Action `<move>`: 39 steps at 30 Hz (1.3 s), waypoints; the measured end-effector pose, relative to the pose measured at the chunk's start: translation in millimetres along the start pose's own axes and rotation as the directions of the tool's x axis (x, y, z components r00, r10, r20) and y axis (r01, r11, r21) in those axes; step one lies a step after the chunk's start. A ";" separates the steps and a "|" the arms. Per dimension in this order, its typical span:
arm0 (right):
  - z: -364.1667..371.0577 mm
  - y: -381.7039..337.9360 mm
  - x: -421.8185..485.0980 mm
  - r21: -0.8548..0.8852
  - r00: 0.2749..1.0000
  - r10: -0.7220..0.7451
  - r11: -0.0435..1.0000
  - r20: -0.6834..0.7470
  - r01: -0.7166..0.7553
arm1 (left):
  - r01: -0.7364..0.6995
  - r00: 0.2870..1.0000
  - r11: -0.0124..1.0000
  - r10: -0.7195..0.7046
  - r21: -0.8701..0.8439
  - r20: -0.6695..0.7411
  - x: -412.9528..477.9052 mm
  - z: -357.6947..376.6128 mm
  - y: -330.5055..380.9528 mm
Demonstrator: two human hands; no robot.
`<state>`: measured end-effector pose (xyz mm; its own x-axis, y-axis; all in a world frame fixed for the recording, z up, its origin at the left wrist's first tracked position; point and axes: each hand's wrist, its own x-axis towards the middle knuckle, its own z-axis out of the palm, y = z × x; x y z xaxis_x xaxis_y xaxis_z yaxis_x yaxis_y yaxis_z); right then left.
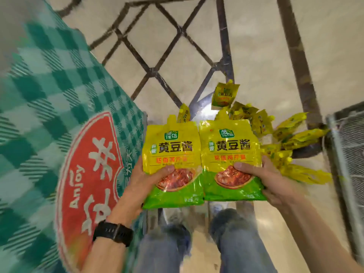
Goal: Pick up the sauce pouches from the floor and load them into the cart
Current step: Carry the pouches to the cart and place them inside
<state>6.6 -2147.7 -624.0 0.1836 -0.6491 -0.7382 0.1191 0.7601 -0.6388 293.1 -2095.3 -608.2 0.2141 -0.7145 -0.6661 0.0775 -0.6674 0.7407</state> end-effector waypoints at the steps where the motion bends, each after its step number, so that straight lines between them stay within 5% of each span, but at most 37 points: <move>1: 2.9 -18.7 -31.4 0.004 1.000 -0.016 1.000 0.001 0.016 | -0.010 1.000 1.000 0.010 0.001 -0.002 -27.0 0.5 23.0; 8: 27.5 -112.9 -219.3 0.071 0.988 -0.147 0.986 -0.039 0.149 | -0.077 0.995 0.997 0.075 0.021 0.062 -179.2 -0.4 148.5; 19: 65.4 -106.6 -367.4 0.181 0.889 -0.346 0.895 -0.299 0.409 | -0.342 0.880 0.938 0.297 0.060 0.371 -251.7 -11.7 222.3; 28: 33.7 -31.7 -472.5 0.252 0.771 -0.366 0.797 -0.521 0.549 | -0.442 0.663 0.895 0.274 0.068 0.696 -318.8 46.8 215.7; 39: -57.9 127.1 -637.0 0.341 0.535 -0.221 0.563 -0.815 0.753 | -0.508 0.366 0.834 -0.015 0.214 0.930 -448.2 220.8 112.5</move>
<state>-151.7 -1639.4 -247.6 -0.7237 -0.5392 -0.4308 0.5384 -0.0505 -0.8412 -9.2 -1896.6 -245.7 -0.8288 -0.4470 -0.3366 -0.2520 -0.2388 0.9378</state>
